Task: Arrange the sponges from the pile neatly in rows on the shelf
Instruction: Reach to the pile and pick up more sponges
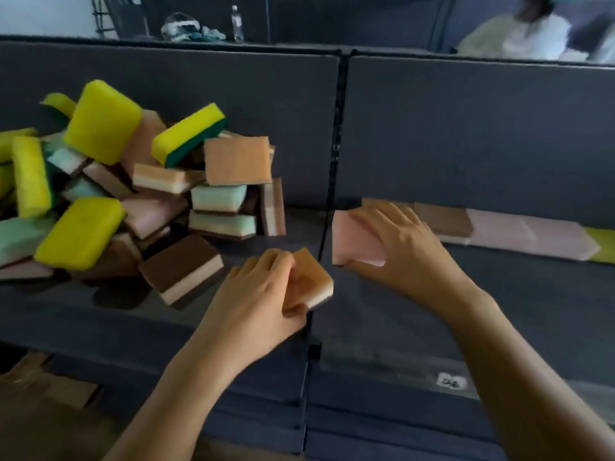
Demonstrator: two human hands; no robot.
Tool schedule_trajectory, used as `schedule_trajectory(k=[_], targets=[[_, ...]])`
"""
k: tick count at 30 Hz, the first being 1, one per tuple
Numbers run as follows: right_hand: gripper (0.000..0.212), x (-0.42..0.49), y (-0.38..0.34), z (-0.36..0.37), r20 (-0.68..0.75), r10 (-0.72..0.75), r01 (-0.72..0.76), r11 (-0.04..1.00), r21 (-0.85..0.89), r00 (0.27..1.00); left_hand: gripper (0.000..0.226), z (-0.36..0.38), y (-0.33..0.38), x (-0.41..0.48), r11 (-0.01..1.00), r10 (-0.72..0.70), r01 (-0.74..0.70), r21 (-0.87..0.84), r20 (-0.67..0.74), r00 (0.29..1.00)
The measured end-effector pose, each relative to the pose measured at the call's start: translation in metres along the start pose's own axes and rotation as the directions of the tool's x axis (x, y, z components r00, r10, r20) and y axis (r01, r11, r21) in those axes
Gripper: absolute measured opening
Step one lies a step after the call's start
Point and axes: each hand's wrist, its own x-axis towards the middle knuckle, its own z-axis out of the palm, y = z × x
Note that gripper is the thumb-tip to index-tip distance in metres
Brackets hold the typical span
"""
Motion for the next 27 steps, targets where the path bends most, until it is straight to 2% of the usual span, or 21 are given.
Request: schedule_trajectory(k=[5, 11, 20, 27], targets=[[0.077, -0.037, 0.058, -0.031, -0.006, 0.150, -0.150, 0.988, -0.047, 0.989, 0.052, 0.019, 0.055, 0.038, 0.992, 0.117, -0.114, -0.062, 0.050, 0.992], [0.074, -0.073, 0.117, -0.058, -0.026, 0.240, -0.241, 0.969, -0.062, 0.970, 0.048, 0.043, 0.119, 0.073, 0.975, 0.202, -0.190, -0.111, 0.101, 0.974], [0.071, -0.095, 0.180, -0.078, 0.006, 0.263, -0.262, 0.963, -0.065, 0.965, 0.048, 0.074, 0.182, 0.104, 0.967, 0.229, -0.208, -0.145, 0.150, 0.962], [0.069, -0.103, 0.209, -0.085, 0.037, 0.217, -0.215, 0.974, -0.067, 0.975, 0.053, 0.088, 0.206, 0.114, 0.967, 0.221, -0.188, -0.172, 0.206, 0.953]])
